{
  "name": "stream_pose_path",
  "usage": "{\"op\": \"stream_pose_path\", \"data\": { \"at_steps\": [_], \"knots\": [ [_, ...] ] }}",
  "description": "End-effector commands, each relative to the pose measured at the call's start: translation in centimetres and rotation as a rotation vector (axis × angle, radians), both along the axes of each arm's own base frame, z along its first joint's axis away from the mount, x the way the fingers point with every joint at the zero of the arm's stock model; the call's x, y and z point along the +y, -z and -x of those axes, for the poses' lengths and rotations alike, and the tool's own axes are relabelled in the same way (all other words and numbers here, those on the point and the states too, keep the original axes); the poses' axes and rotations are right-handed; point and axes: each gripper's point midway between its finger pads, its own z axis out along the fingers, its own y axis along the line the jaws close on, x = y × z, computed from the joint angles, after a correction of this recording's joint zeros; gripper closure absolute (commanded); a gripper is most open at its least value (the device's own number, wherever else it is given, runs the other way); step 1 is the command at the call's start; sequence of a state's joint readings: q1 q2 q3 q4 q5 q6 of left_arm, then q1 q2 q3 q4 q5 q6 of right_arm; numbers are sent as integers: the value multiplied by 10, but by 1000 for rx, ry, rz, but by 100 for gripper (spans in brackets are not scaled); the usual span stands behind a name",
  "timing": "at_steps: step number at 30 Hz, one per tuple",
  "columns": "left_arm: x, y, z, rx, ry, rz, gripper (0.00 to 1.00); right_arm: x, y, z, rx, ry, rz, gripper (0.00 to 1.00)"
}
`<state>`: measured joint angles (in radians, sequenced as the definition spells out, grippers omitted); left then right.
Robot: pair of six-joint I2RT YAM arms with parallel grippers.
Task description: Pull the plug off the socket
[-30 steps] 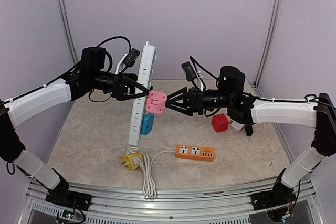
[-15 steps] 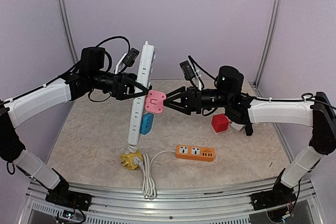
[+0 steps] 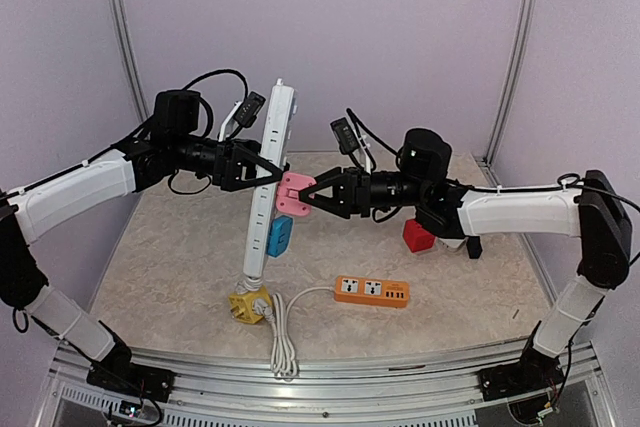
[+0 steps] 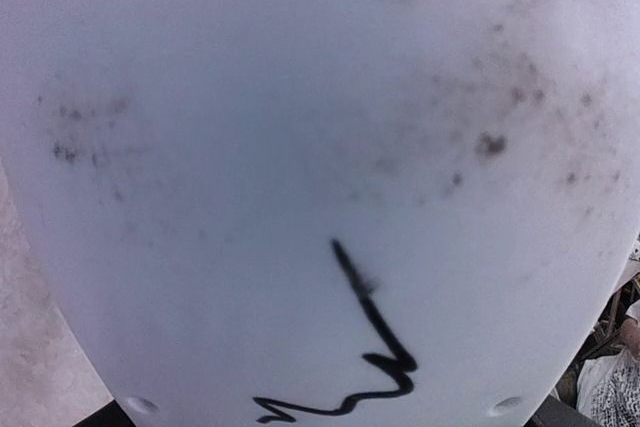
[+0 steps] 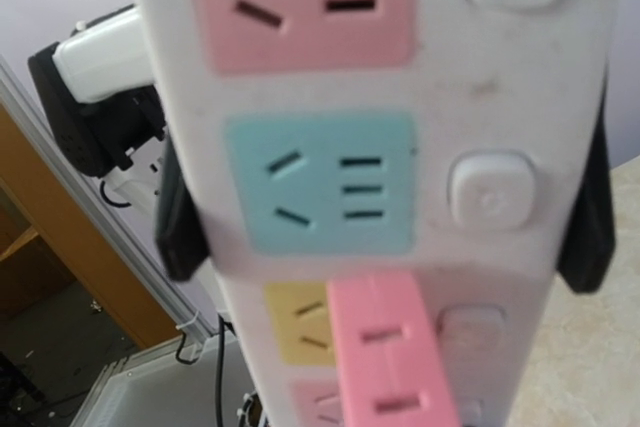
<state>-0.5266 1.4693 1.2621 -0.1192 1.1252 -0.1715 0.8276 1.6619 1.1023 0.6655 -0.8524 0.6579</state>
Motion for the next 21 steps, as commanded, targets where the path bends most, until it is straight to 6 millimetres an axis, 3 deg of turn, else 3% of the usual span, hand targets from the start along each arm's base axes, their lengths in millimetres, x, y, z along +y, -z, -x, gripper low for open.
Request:
{"op": "stream_pose_path", "data": {
  "at_steps": [1, 13, 21],
  "knots": [
    [2, -15, 3, -56, 17, 44, 96, 10, -8, 3, 3, -22, -37, 49],
    [2, -16, 3, -65, 8, 39, 96, 20, -3, -10, 70, 14, -34, 61],
    [3, -16, 3, -71, 2, 36, 96, 25, 2, -9, 79, 13, -15, 63]
  ]
}}
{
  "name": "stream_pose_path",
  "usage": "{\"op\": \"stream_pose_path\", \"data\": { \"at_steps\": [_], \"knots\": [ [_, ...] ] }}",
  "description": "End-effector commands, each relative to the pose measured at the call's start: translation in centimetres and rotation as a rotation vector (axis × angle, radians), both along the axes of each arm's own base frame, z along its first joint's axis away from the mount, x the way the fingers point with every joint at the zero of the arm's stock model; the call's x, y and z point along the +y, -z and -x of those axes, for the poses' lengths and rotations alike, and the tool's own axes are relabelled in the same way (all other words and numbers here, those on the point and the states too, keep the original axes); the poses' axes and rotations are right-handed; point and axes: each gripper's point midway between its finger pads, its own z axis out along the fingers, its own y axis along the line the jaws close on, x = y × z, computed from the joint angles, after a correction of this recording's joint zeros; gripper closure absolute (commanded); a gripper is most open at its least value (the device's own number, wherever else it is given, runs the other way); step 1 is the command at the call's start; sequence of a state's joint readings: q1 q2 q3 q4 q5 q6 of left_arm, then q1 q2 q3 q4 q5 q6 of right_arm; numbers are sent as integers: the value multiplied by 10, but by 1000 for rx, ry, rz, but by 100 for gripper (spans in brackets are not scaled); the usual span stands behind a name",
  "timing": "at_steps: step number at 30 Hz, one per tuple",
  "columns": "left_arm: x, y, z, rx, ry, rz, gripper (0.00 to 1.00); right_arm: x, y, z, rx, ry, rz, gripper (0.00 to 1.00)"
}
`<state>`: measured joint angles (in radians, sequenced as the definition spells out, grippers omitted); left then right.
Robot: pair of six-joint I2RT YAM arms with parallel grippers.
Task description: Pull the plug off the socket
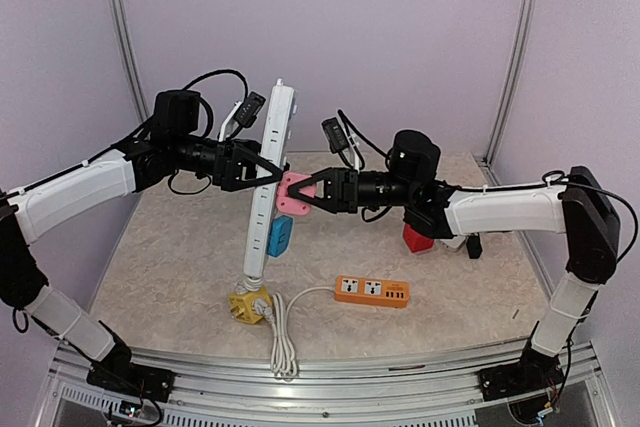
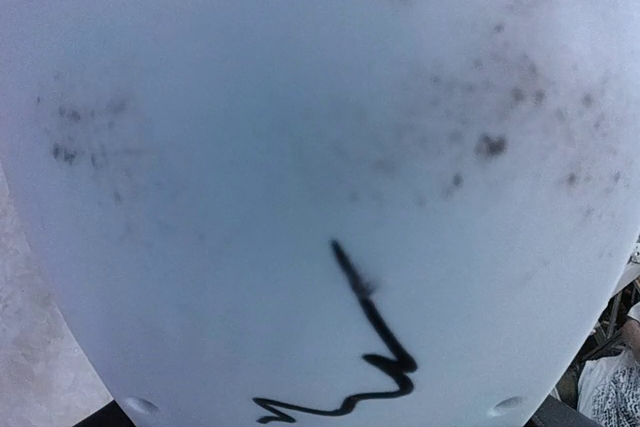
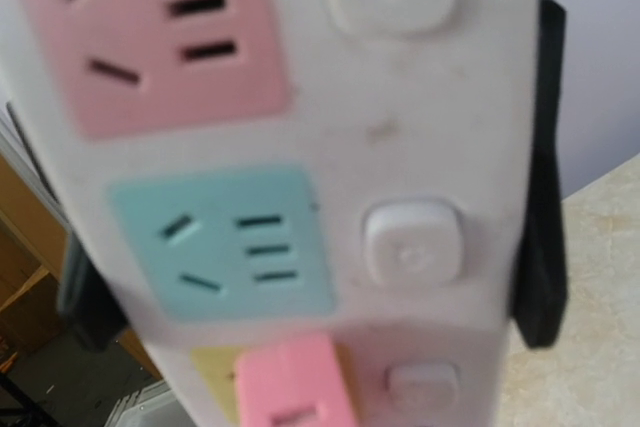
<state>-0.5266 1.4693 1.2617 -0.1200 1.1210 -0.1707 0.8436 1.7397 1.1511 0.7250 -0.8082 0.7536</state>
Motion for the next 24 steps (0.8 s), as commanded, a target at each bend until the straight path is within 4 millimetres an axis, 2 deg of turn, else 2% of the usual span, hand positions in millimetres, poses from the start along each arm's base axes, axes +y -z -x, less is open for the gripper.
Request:
{"op": "stream_pose_path", "data": {
  "at_steps": [1, 24],
  "knots": [
    [3, -16, 3, -71, 4, 36, 96, 8, -2, 3, -1, -7, 1, 64],
    [3, -16, 3, -72, 3, 35, 96, 17, 3, 4, 15, -11, 7, 68]
  ]
}}
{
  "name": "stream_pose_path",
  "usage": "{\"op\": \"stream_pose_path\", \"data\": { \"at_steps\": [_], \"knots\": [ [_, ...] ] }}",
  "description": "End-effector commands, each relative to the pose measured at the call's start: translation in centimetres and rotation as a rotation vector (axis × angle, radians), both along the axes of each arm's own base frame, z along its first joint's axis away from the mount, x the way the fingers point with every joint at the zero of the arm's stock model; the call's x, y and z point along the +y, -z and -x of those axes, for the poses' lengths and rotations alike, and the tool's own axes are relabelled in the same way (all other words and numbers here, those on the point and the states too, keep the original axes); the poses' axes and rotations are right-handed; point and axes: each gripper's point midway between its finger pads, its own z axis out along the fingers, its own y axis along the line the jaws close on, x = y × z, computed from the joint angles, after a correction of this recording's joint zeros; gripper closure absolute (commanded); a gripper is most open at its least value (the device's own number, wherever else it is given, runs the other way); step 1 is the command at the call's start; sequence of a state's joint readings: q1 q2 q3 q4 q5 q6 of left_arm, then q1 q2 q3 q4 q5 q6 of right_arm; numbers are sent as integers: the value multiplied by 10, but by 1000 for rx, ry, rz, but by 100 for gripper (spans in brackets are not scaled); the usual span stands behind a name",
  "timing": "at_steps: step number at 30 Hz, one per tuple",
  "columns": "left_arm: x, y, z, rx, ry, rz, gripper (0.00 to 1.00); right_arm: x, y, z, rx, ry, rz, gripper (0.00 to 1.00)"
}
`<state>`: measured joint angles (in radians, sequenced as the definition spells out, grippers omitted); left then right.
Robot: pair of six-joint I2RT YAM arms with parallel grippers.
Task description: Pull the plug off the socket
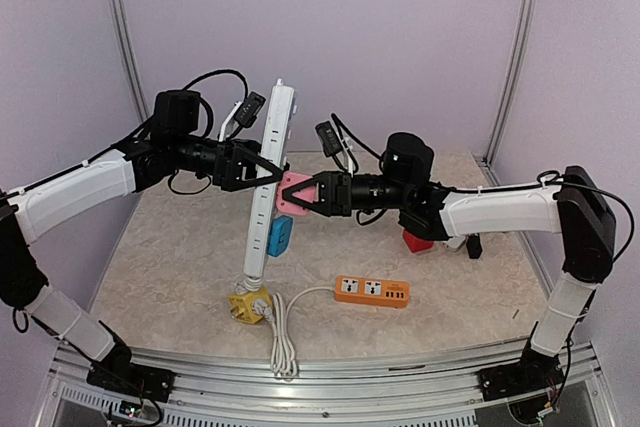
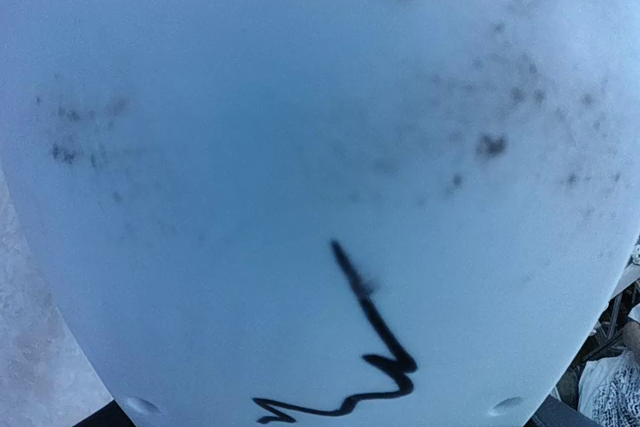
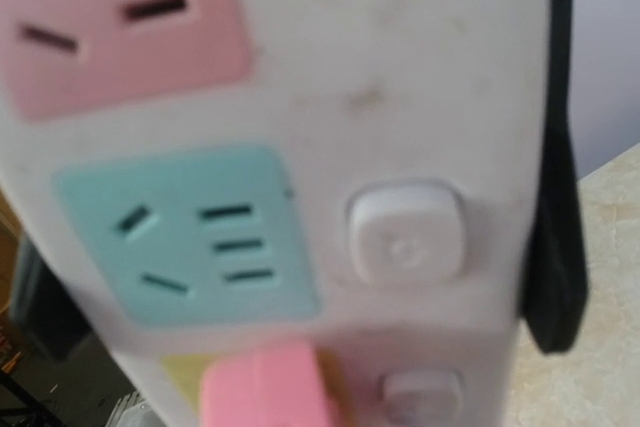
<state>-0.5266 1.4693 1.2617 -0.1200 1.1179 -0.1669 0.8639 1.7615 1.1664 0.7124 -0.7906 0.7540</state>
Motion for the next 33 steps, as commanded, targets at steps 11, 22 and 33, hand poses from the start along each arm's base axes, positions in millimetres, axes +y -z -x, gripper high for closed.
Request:
{"op": "stream_pose_path", "data": {
  "at_steps": [11, 22, 33],
  "knots": [
    [3, -17, 4, -68, 6, 36, 96, 10, -7, 1, 9, -7, -26, 72],
    [3, -16, 4, -67, 9, 35, 96, 14, -2, -2, 25, -1, -9, 77],
    [2, -14, 3, -63, 7, 31, 96, 18, 3, -8, 46, 25, 10, 84]
  ]
}}
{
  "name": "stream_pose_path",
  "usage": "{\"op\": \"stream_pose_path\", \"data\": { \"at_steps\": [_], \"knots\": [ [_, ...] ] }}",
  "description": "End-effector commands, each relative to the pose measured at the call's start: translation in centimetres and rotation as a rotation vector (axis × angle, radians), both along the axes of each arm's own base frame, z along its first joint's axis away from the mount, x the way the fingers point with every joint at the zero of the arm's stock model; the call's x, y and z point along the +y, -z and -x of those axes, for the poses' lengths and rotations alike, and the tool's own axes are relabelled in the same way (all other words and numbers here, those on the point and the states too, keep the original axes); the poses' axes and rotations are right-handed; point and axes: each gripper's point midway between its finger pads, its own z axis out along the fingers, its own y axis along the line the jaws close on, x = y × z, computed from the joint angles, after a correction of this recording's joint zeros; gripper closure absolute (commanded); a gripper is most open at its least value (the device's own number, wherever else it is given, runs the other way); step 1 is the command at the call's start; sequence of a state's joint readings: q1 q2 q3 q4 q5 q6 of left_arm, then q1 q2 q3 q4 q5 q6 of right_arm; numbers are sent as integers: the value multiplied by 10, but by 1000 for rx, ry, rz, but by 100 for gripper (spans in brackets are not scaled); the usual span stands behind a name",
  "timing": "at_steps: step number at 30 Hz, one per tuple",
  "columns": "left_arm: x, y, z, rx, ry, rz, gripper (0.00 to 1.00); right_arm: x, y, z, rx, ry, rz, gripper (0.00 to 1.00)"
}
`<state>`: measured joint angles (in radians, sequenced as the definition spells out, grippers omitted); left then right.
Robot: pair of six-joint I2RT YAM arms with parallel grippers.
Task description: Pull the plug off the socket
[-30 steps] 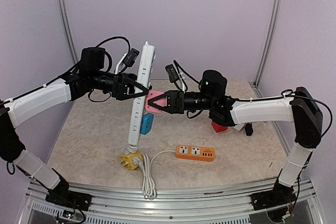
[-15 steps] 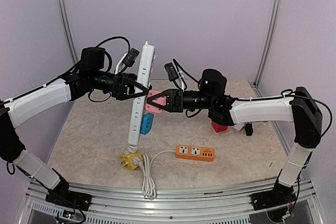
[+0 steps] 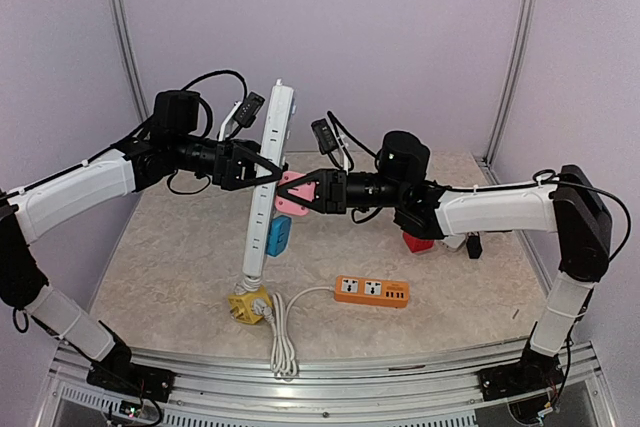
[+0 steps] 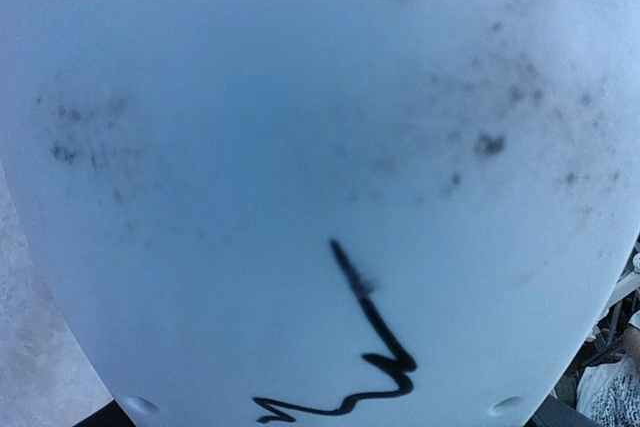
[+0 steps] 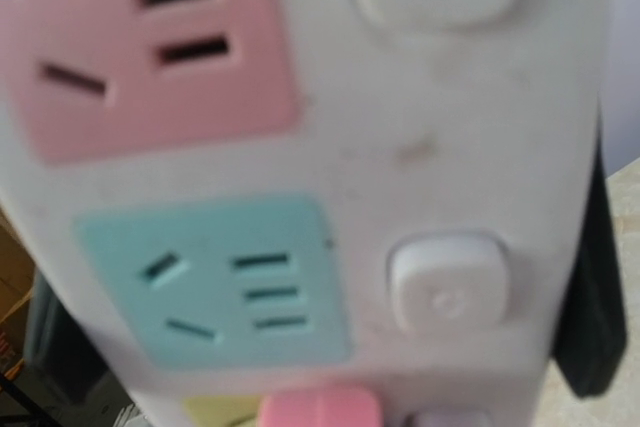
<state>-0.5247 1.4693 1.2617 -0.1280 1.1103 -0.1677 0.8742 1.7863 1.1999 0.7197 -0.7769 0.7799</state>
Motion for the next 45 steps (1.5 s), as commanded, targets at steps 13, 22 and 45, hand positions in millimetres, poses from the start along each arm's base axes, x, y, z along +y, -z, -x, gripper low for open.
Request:
{"op": "stream_pose_path", "data": {
  "at_steps": [13, 22, 45],
  "knots": [
    [0, -11, -3, -83, -35, -2, 97, 18, 28, -21, 94, 144, 93, 100],
    [0, -13, 3, -77, 1, 10, 97, 14, 13, -8, 13, 94, 64, 100],
    [4, -7, -16, -69, -93, -29, 97, 6, 28, -21, 23, 192, 145, 100]
  ]
}}
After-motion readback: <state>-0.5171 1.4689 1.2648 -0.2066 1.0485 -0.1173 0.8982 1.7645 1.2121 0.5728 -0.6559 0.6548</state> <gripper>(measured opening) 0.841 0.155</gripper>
